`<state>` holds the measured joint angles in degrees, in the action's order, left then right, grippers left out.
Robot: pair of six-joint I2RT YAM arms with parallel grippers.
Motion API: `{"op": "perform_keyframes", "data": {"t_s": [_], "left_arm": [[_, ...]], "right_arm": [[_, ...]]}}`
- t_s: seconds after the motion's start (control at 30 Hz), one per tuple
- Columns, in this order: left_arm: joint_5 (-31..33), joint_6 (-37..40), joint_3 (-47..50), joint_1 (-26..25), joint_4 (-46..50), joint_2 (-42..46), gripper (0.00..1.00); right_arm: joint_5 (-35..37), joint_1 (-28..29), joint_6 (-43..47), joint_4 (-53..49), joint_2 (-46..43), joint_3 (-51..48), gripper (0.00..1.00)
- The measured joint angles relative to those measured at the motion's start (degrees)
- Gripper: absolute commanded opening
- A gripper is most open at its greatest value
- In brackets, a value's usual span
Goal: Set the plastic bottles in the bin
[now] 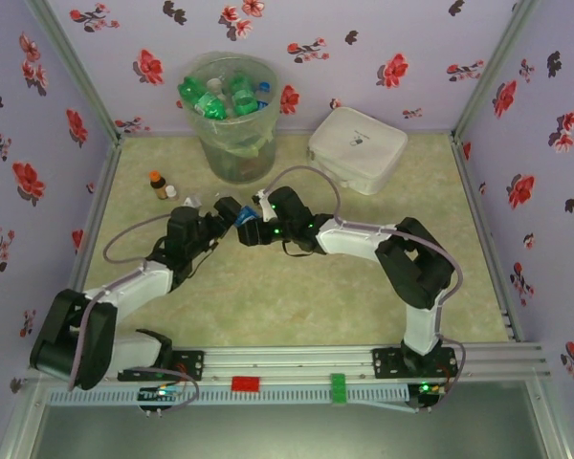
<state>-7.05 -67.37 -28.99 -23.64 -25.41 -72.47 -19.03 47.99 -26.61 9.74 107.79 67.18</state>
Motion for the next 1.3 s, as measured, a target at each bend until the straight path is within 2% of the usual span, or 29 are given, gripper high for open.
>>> {"op": "perform_keyframes", "data": {"t_s": [0.1,0.3,0.5,0.6,0.73,0.87,1.03,1.3], "left_arm": [[0.04,0.17,-1.07,-0.09,-0.76,-1.09,0.94],[0.48,0.72,-2.03,-0.17,-2.89,-3.02,0.76],[0.59,1.6,-2.14,-0.22,-3.61,-3.72,0.67],[0.63,2.23,-2.14,-0.35,-4.11,-3.72,0.57],[0.98,2.56,-2.01,-0.48,-5.01,-3.87,0.35],[0.85,2.34,-1.97,-0.76,-6.78,-3.93,0.34],[2.64,3.41,-2.32,-0.81,-6.1,-3.63,0.34],[5.79,9.99,-10.01,0.22,0.09,-2.86,0.35]], "right_arm": [[-1.62,0.0,-1.03,2.34,-0.02,-1.05,0.35],[-3.98,0.0,-2.54,5.35,-0.07,-3.06,0.36],[-5.29,0.0,-3.39,7.08,-0.35,-3.72,0.36],[-5.4,0.0,-3.54,7.1,-0.76,-3.85,0.39],[-5.27,-0.02,-3.32,6.54,-1.55,-3.89,0.47],[-5.2,-0.17,-3.13,5.07,-2.71,-3.89,0.62],[-5.75,-0.28,-2.12,3.98,-4.74,-3.93,0.99],[-4.02,-3.5,0.63,0.44,-13.99,-6.69,1.0]]}}
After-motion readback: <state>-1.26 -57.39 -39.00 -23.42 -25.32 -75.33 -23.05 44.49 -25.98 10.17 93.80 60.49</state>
